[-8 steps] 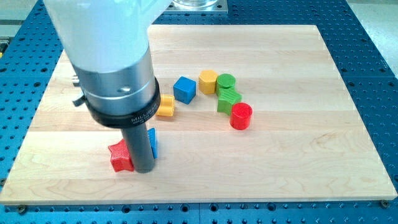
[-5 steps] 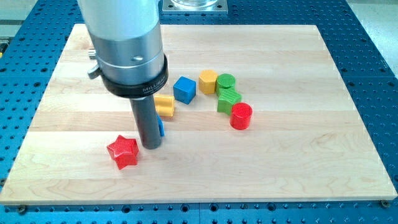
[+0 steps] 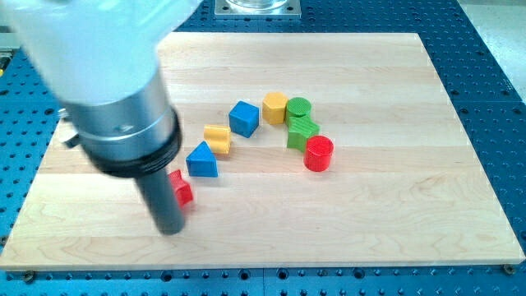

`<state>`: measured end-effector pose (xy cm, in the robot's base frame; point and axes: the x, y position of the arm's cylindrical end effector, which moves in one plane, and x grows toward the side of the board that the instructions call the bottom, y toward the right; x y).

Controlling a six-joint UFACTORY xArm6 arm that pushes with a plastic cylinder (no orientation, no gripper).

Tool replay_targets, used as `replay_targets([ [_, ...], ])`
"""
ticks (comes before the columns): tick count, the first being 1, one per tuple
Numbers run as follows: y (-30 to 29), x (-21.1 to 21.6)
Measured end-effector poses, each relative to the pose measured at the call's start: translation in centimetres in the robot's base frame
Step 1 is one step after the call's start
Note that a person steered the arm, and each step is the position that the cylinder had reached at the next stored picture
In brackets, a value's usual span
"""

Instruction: Put all blocks in a v shape

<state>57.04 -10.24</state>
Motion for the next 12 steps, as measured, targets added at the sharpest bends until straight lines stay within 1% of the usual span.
replay_targets([
  [1,-0.5,1.1],
  [2,0.8,4.6],
  [3,11.3,4.6],
  [4,18.3,4.6],
  [5,19.1,4.6],
  [6,22.3,3.2],
  [7,29.6,0.5],
  [8,35.1,-3.5],
  [9,32.1,-6.4],
  [10,26.2,-9.8],
  [11,23.0,-12.4],
  [12,22.9,-15.2],
])
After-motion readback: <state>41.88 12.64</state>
